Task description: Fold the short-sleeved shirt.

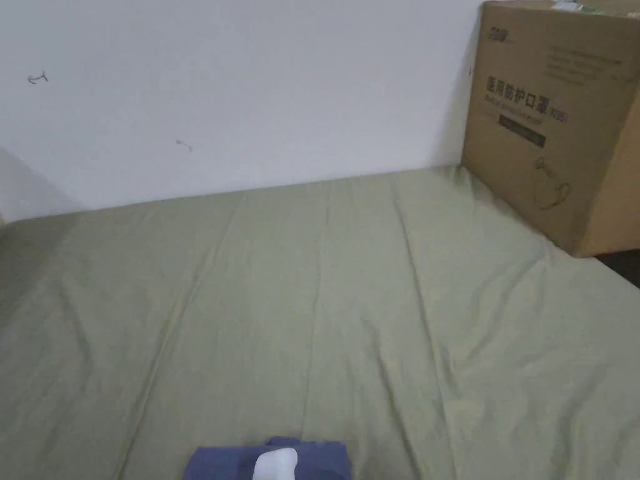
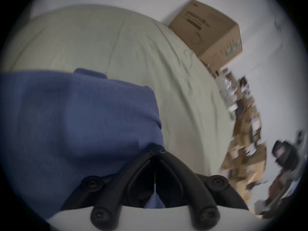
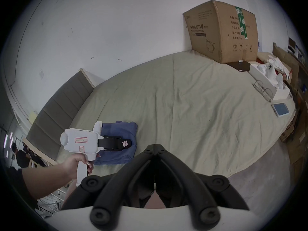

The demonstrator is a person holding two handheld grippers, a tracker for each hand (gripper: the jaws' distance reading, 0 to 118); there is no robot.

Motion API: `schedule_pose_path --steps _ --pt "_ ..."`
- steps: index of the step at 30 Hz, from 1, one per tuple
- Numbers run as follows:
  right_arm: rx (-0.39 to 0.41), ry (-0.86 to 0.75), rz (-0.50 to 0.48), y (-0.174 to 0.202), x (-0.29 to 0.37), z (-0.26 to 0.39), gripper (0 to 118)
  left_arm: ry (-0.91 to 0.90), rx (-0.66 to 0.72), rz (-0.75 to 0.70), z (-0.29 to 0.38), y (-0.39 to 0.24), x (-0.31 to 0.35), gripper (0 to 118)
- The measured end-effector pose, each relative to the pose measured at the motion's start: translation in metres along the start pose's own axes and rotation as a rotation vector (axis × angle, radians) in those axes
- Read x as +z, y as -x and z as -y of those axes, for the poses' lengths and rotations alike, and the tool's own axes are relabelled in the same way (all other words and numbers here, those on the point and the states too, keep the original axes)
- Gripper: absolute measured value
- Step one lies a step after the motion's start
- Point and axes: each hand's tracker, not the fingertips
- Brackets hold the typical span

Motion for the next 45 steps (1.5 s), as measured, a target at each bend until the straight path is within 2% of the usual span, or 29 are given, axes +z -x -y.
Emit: schedule_pose_path --steps 1,5,7,11,13,15,16,17,18,19,20,23,26,30,31,33,35,37,39,40,41,43,44,45 --pt "-0.017 0.001 -0.013 0.001 -0.001 0.000 0 -0.037 0.007 0.001 0.000 0.003 0.016 1" --pt "-0.043 -0.068 -0.085 0.016 0.006 -0.010 0 -0.304 -0.213 -0.027 -0.016 -0.041 0.126 1" --pt "0.031 -0.153 -0.133 0.032 0.016 -0.025 0 -0.483 -0.346 -0.093 -0.014 -0.071 0.205 1" --pt "0.264 -0.400 -0.031 0.081 0.039 -0.054 0 -0.783 -0.578 -0.385 0.026 -0.140 0.346 1" --pt "0.270 -0.551 -0.046 0.097 0.050 -0.055 0 -0.905 -0.565 -0.466 0.056 -0.154 0.384 1" --pt "0.235 -0.722 -0.094 0.101 0.054 -0.045 0 -1.013 -0.520 -0.522 0.087 -0.159 0.406 1" --pt "0.237 -0.776 -0.074 0.104 0.053 -0.034 0 -1.080 -0.509 -0.535 0.105 -0.160 0.413 1" --pt "0.246 -0.816 -0.021 0.108 0.051 -0.026 0 -1.118 -0.506 -0.543 0.117 -0.158 0.415 1" --pt "0.259 -0.831 0.104 0.110 0.049 -0.015 0 -1.145 -0.492 -0.568 0.131 -0.159 0.417 1" --pt "0.254 -0.828 0.164 0.111 0.048 -0.006 0 -1.148 -0.481 -0.601 0.144 -0.161 0.418 1" --pt "0.242 -0.821 0.177 0.110 0.049 0.002 0 -1.144 -0.474 -0.606 0.151 -0.160 0.416 1" --pt "0.235 -0.740 0.126 0.106 0.051 0.013 0 -1.138 -0.439 -0.596 0.166 -0.155 0.414 1" --pt "0.278 -0.744 0.169 0.104 0.055 0.015 0 -1.093 -0.484 -0.624 0.165 -0.163 0.416 1" --pt "0.253 -0.755 0.145 0.100 0.062 0.009 0 -1.096 -0.456 -0.614 0.168 -0.156 0.418 1" --pt "0.248 -0.742 0.122 0.099 0.061 0.005 0 -1.089 -0.448 -0.610 0.166 -0.153 0.418 1" --pt "0.249 -0.649 -0.001 0.094 0.048 -0.005 0 -1.068 -0.439 -0.614 0.159 -0.147 0.422 1" --pt "0.219 -0.387 -0.139 0.090 0.016 -0.017 0 -0.970 -0.408 -0.564 0.141 -0.131 0.422 1" --pt "0.125 0.013 -0.253 0.082 -0.041 -0.028 0 -0.844 -0.345 -0.506 0.121 -0.106 0.416 1" --pt "0.082 0.280 -0.262 0.082 -0.096 -0.027 0 -0.806 -0.315 -0.515 0.116 -0.092 0.412 1" --pt "0.107 0.324 -0.281 0.082 -0.123 -0.022 0 -0.789 -0.314 -0.518 0.112 -0.083 0.408 1" --pt "0.142 0.342 -0.250 0.086 -0.144 -0.015 0 -0.760 -0.313 -0.534 0.108 -0.077 0.404 1" --pt "0.267 0.380 -0.103 0.096 -0.182 -0.006 0 -0.695 -0.279 -0.556 0.098 -0.062 0.391 1" --pt "0.305 0.416 -0.084 0.098 -0.197 -0.004 0 -0.664 -0.260 -0.539 0.091 -0.051 0.383 1" --pt "0.299 0.439 -0.076 0.099 -0.213 0.001 0 -0.620 -0.222 -0.484 0.084 -0.032 0.371 1"
